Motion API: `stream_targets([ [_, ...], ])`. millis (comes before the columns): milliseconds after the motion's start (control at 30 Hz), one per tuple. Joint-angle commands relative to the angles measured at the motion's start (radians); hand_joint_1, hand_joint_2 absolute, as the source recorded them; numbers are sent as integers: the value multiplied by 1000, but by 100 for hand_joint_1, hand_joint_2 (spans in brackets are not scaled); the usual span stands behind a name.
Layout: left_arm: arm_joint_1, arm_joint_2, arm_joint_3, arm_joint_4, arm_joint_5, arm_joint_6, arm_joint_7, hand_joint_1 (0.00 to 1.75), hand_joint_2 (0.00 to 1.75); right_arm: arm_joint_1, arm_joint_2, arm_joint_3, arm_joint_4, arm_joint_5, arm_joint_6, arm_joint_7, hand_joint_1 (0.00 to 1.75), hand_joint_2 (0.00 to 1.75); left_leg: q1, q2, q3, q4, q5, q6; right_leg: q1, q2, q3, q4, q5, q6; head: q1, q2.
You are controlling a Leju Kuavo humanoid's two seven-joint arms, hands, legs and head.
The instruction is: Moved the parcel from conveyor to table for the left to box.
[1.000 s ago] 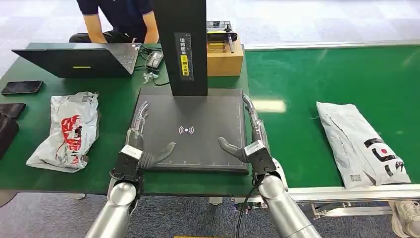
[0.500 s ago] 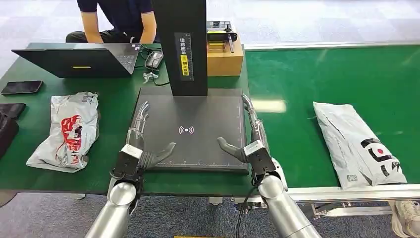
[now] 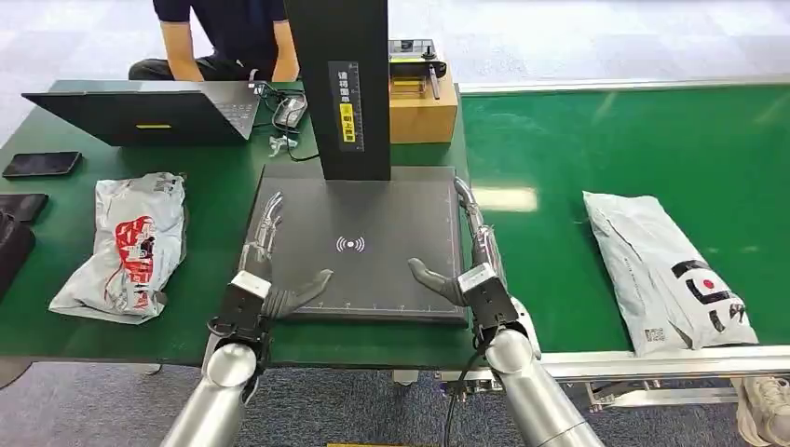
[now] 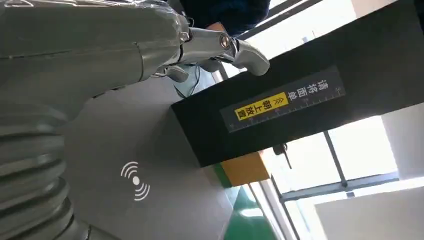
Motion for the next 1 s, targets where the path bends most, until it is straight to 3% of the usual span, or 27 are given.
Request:
stream_targets([
  [33, -21, 6, -10, 24, -2, -4, 9, 0, 175, -19, -16, 24, 33, -4, 2, 3, 0, 175, 1, -1, 3, -1, 0, -2, 0, 0, 3, -1, -1, 2, 0, 0],
  [167, -16, 9, -10, 20, 0, -3, 9, 0, 175, -19, -16, 25, 32, -5, 4, 3, 0, 175, 1, -2, 8, -3, -1, -4, 0, 0, 8, -3, -1, 3, 0, 0],
  [200, -16, 9, -10, 20, 0, -3, 9, 0, 175, -19, -16, 25, 32, -5, 4, 3, 0, 175, 1, -1, 2, -1, 0, -2, 0, 0, 2, -1, 0, 1, 0, 0],
  [1000, -9, 12, -18, 18, 9, 2, 4, 0, 175, -11, -20, 27, 33, -8, 1, 4, 0, 175, 0, -1, 2, -1, 0, -1, 0, 0, 2, -1, 0, 1, 0, 0],
])
